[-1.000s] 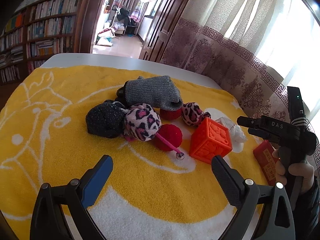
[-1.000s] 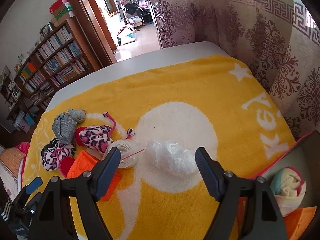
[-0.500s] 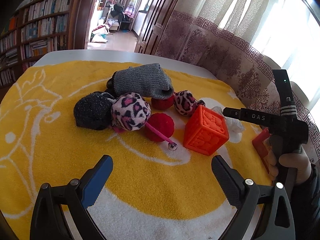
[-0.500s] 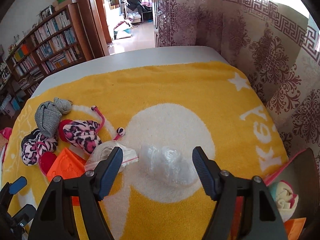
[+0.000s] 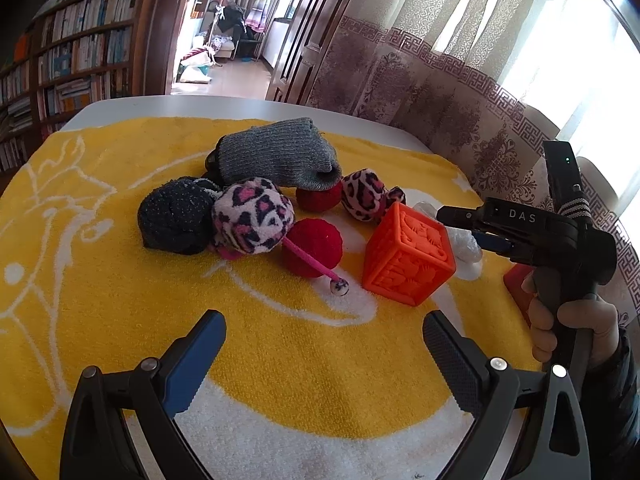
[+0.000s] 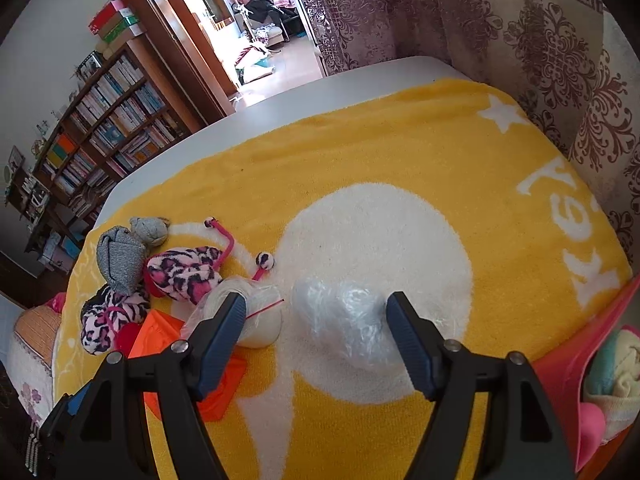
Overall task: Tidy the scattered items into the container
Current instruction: 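Move both tools back over the toys, the right toward the plastic bag, then grasp the clear plastic bag with the right tool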
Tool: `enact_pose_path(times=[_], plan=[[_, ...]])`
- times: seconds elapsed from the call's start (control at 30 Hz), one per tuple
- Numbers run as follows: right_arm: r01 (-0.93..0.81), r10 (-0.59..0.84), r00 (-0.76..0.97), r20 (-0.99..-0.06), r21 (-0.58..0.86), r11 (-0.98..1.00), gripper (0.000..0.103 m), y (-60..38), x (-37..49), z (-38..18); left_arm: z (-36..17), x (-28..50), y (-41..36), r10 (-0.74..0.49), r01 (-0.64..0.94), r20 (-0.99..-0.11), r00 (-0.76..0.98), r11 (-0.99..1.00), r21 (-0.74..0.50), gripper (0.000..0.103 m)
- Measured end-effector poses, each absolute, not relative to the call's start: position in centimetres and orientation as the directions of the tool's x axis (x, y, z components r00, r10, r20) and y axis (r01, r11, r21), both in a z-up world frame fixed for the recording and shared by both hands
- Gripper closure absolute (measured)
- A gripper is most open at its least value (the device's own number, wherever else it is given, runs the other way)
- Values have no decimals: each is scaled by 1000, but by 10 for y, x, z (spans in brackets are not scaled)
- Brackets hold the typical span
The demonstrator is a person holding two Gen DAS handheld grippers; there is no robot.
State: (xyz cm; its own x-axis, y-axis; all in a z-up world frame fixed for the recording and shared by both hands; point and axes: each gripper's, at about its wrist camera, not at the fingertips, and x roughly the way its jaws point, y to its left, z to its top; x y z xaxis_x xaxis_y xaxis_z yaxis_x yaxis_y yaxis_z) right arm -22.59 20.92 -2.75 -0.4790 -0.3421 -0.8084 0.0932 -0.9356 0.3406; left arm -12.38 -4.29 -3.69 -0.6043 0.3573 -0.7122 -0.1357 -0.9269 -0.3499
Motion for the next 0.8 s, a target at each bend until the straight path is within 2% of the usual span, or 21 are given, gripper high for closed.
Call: enact_pose_path(times=[0.13, 0.2, 0.53, 0.8], plan=[[135, -535, -393, -748, 528, -838, 27, 208, -215, -26, -38, -125, -44, 359, -132, -713, -602, -926, -355, 3], [145, -565, -384, -731, 556, -818, 27, 207, -210, -25, -39, -124, -44, 358, -128, -715, -601, -926, -356, 3], [141, -401, -495, -771, 384, -912, 27, 208, -204, -22, -39, -124, -43, 358, -132, -715, -601, -926, -353, 3], [182, -297, -494, -817, 237, -954, 27, 186, -212, -40, -35, -124, -44, 370, -142, -701, -609, -921, -363, 3]])
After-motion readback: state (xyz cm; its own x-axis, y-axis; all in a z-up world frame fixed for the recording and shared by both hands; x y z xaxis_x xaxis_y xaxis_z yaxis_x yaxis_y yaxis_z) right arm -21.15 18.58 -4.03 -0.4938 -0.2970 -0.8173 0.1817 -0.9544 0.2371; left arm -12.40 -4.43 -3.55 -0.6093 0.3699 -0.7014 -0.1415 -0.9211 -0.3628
